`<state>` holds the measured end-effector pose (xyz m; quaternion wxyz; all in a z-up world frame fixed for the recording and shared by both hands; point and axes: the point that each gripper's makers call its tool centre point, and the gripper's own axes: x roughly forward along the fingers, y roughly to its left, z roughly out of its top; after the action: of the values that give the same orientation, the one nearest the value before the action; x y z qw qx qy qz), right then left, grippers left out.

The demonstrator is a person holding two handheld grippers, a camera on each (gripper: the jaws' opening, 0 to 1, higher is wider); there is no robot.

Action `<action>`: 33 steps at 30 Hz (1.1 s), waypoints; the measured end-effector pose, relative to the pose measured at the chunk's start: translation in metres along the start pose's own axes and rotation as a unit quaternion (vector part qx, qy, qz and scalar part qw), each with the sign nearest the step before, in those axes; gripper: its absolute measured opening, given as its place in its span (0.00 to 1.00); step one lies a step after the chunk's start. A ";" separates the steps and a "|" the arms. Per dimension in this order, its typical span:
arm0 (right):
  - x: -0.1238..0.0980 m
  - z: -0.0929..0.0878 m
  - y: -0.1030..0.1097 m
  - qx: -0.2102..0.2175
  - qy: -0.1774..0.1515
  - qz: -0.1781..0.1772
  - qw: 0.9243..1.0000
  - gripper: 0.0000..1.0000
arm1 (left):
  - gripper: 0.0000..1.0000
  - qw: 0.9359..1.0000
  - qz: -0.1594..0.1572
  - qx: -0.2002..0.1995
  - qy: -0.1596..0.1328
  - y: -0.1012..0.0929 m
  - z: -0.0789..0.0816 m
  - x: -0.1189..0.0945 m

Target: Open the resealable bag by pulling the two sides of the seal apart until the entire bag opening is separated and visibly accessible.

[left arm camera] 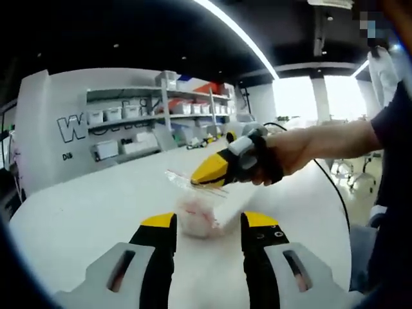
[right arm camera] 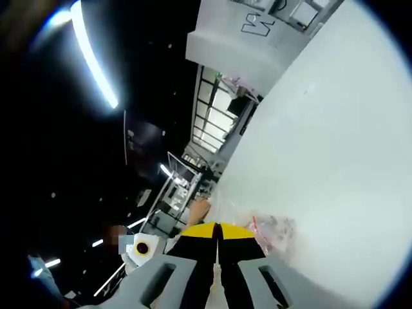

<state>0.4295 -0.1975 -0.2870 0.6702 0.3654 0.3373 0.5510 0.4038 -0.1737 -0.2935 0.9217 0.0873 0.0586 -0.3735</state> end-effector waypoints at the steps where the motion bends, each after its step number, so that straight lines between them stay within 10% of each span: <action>1: 0.000 -0.001 0.000 0.000 0.000 0.000 1.000 0.00 | 0.40 1.000 -0.001 0.000 0.000 -0.001 0.001 0.000; 33: -0.003 -0.001 0.000 -0.003 -0.003 0.001 1.000 0.00 | 0.39 0.998 -0.002 -0.056 -0.011 -0.010 0.024 0.002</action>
<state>0.4277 -0.2005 -0.2875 0.6719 0.3653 0.3332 0.5514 0.3993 -0.1871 -0.2713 0.9249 0.0311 0.0696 -0.3724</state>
